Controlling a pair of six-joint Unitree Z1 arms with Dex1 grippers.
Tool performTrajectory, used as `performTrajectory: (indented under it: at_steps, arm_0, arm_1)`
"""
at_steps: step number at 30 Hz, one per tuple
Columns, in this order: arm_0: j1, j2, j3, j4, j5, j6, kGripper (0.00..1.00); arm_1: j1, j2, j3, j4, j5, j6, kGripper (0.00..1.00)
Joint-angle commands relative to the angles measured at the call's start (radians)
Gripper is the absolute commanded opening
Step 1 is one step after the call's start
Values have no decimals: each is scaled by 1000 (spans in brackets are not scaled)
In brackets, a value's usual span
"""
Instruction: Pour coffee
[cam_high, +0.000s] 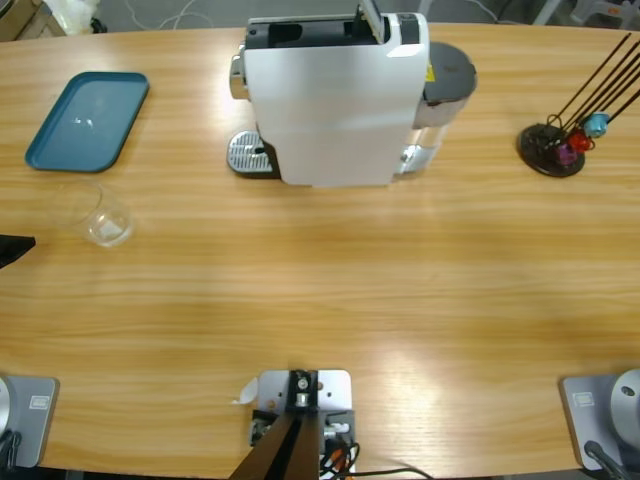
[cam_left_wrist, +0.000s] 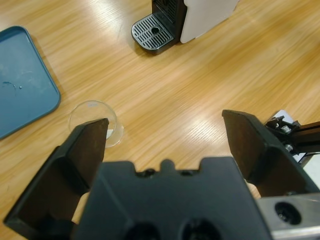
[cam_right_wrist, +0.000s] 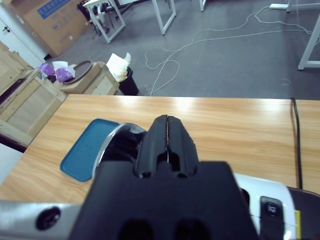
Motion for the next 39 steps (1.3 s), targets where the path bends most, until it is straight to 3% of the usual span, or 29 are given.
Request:
performTrajectory:
  at_steps: [1,39]
  arm_0:
    - [4,-21,47,14,-2,-45,987]
    - [4,-30,36,19,14,-100,982]
  arm_1:
    - [87,140,13,-4,38,39,0]
    - [36,387,142,3,142,87,0]
